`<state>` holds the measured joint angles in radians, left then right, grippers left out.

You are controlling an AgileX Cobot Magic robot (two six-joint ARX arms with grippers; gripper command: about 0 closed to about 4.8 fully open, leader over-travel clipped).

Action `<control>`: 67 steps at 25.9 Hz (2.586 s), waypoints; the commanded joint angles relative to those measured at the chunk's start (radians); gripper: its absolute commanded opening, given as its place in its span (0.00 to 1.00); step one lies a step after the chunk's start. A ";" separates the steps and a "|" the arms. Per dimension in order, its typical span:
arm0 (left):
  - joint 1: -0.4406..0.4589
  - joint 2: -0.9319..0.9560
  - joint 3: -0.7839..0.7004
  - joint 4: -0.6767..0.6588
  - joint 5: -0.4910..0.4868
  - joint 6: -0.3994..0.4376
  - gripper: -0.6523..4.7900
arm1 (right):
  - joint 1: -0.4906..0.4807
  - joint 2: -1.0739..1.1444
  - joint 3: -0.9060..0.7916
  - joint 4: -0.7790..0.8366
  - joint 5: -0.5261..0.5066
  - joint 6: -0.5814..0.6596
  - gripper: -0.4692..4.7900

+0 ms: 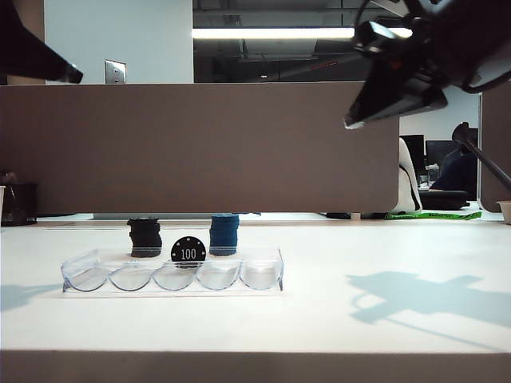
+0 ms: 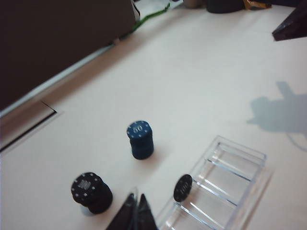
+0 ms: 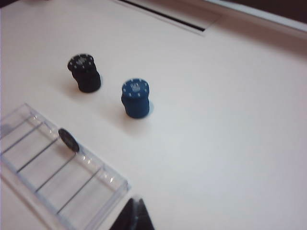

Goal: Pick up the chip in the box and place it on the pile of chips with the same color.

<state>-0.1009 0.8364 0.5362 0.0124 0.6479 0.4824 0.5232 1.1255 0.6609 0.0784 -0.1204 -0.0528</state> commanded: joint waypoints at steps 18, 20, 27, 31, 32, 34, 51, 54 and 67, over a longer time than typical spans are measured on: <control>-0.092 0.402 0.111 0.114 0.116 0.219 0.40 | 0.032 0.010 0.009 0.099 -0.005 0.008 0.08; -0.106 0.466 0.159 0.096 0.117 0.222 0.41 | 0.032 0.010 0.009 0.088 -0.025 0.008 0.08; -0.109 0.588 0.233 0.069 0.182 0.247 0.46 | 0.032 0.010 0.007 0.076 -0.037 0.006 0.08; -0.113 0.623 0.235 0.069 0.188 0.255 0.47 | 0.032 0.011 0.006 0.076 -0.038 -0.001 0.08; -0.116 0.639 0.235 0.057 0.191 0.283 0.47 | 0.032 0.011 0.006 0.076 -0.038 -0.001 0.08; -0.126 0.661 0.235 0.030 0.183 0.336 0.53 | 0.032 0.011 0.006 0.076 -0.038 -0.001 0.08; -0.155 0.740 0.236 0.056 0.175 0.381 0.62 | 0.032 0.011 0.003 0.074 -0.039 -0.001 0.08; -0.155 0.753 0.236 0.073 0.175 0.380 0.62 | 0.032 0.011 0.003 0.074 -0.039 -0.001 0.08; -0.155 0.839 0.362 0.035 0.164 0.374 0.62 | 0.032 0.011 0.003 0.074 -0.039 -0.001 0.08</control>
<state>-0.2562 1.6718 0.8856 0.0689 0.8074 0.8597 0.5549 1.1385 0.6594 0.1410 -0.1547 -0.0517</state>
